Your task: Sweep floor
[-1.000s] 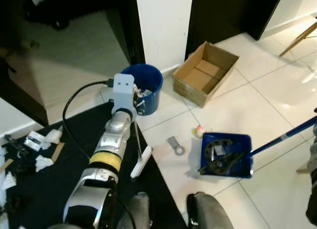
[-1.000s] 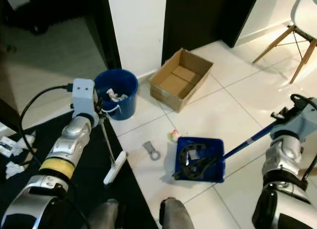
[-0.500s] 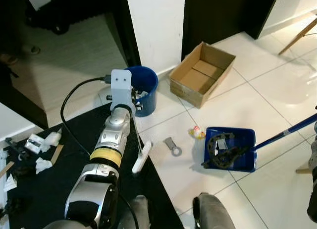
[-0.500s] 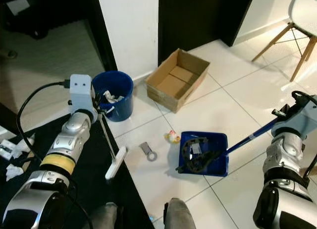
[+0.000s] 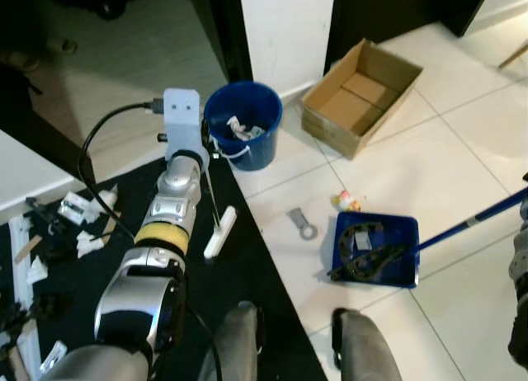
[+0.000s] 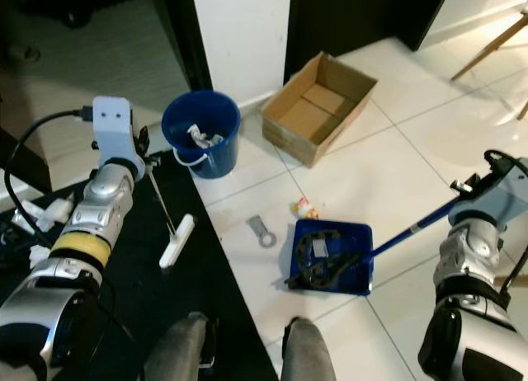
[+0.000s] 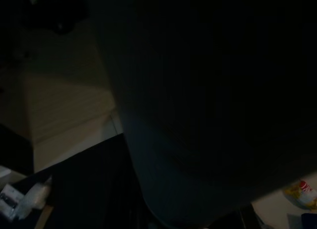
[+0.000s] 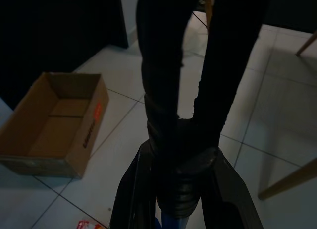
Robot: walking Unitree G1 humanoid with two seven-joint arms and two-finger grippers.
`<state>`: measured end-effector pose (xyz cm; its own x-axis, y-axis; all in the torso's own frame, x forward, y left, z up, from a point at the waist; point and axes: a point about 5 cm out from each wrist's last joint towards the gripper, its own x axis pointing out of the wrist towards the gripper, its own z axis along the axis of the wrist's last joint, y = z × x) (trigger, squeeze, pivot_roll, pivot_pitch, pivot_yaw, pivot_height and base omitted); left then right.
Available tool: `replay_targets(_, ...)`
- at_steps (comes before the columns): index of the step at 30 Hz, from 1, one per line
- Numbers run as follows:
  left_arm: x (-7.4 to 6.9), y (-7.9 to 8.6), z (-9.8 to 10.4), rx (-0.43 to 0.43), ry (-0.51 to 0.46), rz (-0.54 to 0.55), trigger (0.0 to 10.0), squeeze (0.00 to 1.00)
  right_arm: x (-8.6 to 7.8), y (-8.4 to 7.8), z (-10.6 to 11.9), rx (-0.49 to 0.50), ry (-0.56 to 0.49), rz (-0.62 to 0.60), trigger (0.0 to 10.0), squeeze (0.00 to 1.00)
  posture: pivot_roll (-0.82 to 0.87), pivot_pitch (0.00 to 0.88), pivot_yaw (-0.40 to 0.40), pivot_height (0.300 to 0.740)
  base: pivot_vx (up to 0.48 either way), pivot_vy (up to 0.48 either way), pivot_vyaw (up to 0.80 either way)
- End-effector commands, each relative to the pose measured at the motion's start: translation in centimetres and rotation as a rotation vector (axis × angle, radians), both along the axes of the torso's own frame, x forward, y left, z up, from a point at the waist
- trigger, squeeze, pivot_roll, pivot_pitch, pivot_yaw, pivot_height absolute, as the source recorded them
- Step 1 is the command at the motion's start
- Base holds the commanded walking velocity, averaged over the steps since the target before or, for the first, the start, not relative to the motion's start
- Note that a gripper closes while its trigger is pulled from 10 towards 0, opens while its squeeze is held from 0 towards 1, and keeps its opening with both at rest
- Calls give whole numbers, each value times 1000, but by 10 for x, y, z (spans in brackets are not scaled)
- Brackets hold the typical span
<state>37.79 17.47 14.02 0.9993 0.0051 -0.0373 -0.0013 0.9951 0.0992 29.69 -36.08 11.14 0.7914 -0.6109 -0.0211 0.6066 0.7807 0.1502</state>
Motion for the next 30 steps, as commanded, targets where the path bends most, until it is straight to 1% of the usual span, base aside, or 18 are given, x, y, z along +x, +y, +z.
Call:
replay_targets(1, 2, 8, 6, 22, -32, 1, 10000, 0, 0, -1, 1, 11, -18, -19, 10000, 0, 42, 262, 82, 740, 0, 0, 0)
replay_targets(3, 5, 8, 16, 17, -73, -12, 10000, 0, 1, 0, 2, 22, -29, -31, 10000, 0, 50, 294, 85, 740, 0, 0, 0)
replay_targets(5, 6, 8, 17, 14, -80, -15, 10000, 0, 1, 0, 2, 25, -31, -34, 10000, 0, 50, 294, 85, 740, 0, 0, 0)
replay_targets(9, 8, 4, 22, -5, -107, -45, 10000, 0, 1, 0, 3, 33, -46, -51, 10000, 0, 62, 336, 93, 740, 0, 0, 0)
replay_targets(10, 8, 1, 24, -15, -117, -67, 10000, 0, 2, 0, 6, 37, -72, -56, 10000, 0, 66, 355, 102, 740, 0, 0, 0)
replay_targets(13, 8, 0, 24, -20, -122, -74, 10000, 0, 3, 0, 8, 37, -80, -56, 10000, 0, 66, 355, 102, 740, 0, 0, 0)
replay_targets(16, 9, -3, 27, -35, -138, -105, 10000, 0, 8, 1, 17, 43, -140, -50, 10000, 0, 74, 373, 110, 740, 0, 0, 0)
replay_targets(17, 9, -3, 27, -35, -138, -105, 10000, 0, 8, 1, 17, 43, -140, -50, 10000, 0, 74, 373, 110, 740, 0, 0, 0)
replay_targets(20, 11, -5, 31, -40, -150, -120, 10000, 0, 14, 5, 24, 45, -176, -28, 10000, 0, 90, 399, 110, 740, 0, 0, 0)
replay_targets(25, 12, -8, 33, -44, -154, -134, 10000, 0, 22, 11, 27, 49, -173, -2, 10000, 0, 99, 408, 108, 740, 0, 0, 0)
replay_targets(28, 12, -13, 31, -38, -150, -152, 10000, 0, 27, 18, 26, 44, -142, 27, 10000, 0, 99, 415, 106, 740, 0, 0, 0)
replay_targets(30, 12, -15, 31, -34, -148, -157, 10000, 0, 28, 20, 25, 41, -130, 33, 10000, 0, 99, 415, 106, 740, 0, 0, 0)
